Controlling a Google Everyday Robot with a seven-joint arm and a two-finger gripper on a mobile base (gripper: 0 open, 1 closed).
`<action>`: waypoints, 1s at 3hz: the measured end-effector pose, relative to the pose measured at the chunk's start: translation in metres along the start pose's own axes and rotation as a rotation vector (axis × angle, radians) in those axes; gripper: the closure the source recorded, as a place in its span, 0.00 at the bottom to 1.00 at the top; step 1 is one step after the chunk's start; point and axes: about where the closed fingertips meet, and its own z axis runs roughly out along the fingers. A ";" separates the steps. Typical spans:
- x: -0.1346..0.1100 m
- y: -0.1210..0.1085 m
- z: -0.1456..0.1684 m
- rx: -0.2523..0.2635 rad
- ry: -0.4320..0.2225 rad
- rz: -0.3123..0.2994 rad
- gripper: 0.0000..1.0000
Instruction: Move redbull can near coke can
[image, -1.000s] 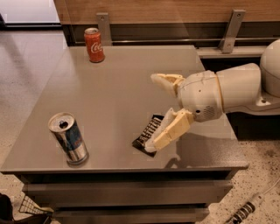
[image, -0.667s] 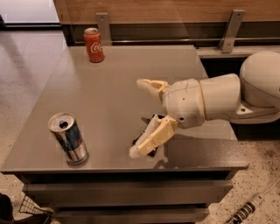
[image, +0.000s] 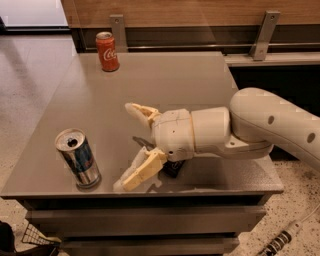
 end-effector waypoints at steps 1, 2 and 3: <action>0.007 0.009 0.029 -0.039 -0.043 0.000 0.00; -0.002 0.020 0.054 -0.083 -0.076 -0.020 0.00; -0.012 0.030 0.073 -0.117 -0.096 -0.044 0.04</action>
Offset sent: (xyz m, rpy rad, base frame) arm -0.0294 0.0814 -0.0096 0.1079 -0.0135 0.1422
